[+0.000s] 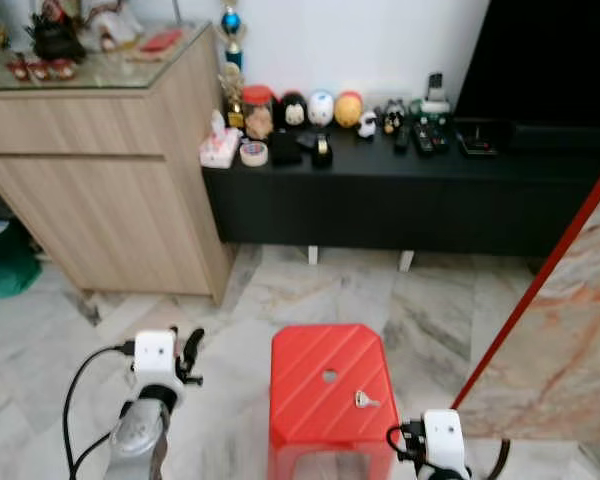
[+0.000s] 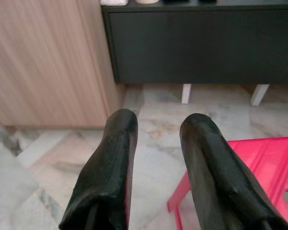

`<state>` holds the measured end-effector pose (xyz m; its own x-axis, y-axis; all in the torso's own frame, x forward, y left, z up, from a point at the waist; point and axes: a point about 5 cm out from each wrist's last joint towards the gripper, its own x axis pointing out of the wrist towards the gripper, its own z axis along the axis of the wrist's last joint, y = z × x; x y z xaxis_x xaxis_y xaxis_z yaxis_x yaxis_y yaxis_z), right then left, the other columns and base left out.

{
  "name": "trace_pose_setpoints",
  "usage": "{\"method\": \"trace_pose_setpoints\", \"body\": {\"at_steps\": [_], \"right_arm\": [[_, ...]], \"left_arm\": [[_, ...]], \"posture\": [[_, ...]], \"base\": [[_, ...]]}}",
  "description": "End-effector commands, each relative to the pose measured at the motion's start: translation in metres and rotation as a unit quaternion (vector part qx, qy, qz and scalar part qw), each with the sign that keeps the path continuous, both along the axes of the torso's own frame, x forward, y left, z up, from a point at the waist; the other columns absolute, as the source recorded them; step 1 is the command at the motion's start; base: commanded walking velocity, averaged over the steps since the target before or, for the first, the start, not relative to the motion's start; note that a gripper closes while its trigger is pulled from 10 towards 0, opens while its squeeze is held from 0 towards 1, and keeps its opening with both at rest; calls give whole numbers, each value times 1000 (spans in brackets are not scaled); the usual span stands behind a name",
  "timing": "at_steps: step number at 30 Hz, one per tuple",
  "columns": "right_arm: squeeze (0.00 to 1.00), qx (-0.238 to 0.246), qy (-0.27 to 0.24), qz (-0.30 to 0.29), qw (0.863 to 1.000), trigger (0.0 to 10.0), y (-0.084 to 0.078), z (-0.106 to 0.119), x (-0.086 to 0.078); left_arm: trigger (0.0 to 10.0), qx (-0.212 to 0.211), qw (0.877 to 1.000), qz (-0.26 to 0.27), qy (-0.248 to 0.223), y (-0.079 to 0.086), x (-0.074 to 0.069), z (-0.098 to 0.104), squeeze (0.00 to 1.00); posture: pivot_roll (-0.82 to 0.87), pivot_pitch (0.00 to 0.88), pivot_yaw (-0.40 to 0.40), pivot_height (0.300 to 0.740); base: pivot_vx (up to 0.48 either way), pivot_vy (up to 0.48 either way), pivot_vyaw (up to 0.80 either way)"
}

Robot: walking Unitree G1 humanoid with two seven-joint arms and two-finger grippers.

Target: Hang keys on a hook

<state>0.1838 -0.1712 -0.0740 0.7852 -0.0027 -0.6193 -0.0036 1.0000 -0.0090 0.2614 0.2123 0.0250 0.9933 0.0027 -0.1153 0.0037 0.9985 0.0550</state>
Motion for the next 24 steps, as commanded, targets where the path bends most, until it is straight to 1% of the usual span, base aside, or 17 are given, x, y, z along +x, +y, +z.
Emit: {"method": "trace_pose_setpoints", "body": {"at_steps": [1,2,3,6,7,8,9,11,13,14,15,17,19,20,21,23,24], "right_arm": [[0,3,-10,-9,1000,10000,-2,1,-2],[0,3,-10,-9,1000,10000,-2,1,-2],[0,6,-13,-14,1000,10000,-3,0,-3],[0,7,-17,-19,1000,10000,-4,0,-5],[0,-26,-191,13,981,10000,1,60,70],[0,-34,-240,21,970,10000,4,81,88],[0,-38,-263,29,964,10000,7,91,96],[0,-39,-262,34,964,10000,8,91,96],[0,-35,-230,33,972,10000,11,83,96],[0,-35,-230,33,972,10000,11,83,96],[0,-14,-183,32,983,10000,16,73,96],[0,16,-199,19,980,10000,17,78,100],[0,28,-241,23,970,10000,18,91,107],[0,22,-266,29,963,10000,19,99,111],[0,22,-266,29,963,10000,19,99,111],[0,22,-294,27,955,10000,19,109,107],[0,22,-294,27,955,10000,19,109,107]], "left_arm": [[10000,0,1000,-6,-24,-4,-8,8,0],[10000,0,1000,-6,-24,-4,-8,8,0],[10000,-2,999,-9,-30,-8,-15,9,0],[10000,-6,999,-14,-32,-14,-28,13,0],[10000,-7,999,-19,-27,-17,-33,13,0],[10000,-7,999,-21,-26,-18,-34,13,0],[10000,-7,999,-22,-23,-19,-35,12,0],[10000,-8,999,-24,-20,-20,-37,11,0],[10000,-9,1000,-23,-15,-22,-36,11,0],[10000,-9,1000,-23,-15,-22,-36,11,0],[10000,-9,1000,-26,-14,-25,-33,13,0],[10000,-7,999,-27,-17,-25,-32,16,0],[10000,-6,999,-26,-21,-25,-31,18,0],[10000,-5,999,-25,-22,-25,-31,20,0],[10000,-5,999,-25,-22,-25,-31,20,0],[10000,-6,1000,-21,-23,-23,-31,22,0],[10000,-6,1000,-21,-23,-23,-31,22,0]], "posture": [[-7,21,-25,740],[-7,21,-25,740],[0,29,-31,740],[-1,37,-33,740],[-5,40,-33,740],[-5,40,-33,740],[-9,40,-35,740],[-9,40,-35,740],[-5,39,-39,740],[-5,39,-39,740],[6,40,-42,740],[13,38,-46,740],[15,38,-46,740],[19,36,-46,740],[19,36,-46,740],[22,21,-50,740],[22,21,-50,740]], "base": [[0,0,0],[0,0,0],[0,0,0],[0,0,0],[0,0,0],[0,0,0],[0,0,0],[0,0,0],[0,0,0],[0,0,0],[0,0,0],[0,0,0],[0,0,0],[0,0,0],[0,0,0],[0,0,0],[0,0,0]]}}
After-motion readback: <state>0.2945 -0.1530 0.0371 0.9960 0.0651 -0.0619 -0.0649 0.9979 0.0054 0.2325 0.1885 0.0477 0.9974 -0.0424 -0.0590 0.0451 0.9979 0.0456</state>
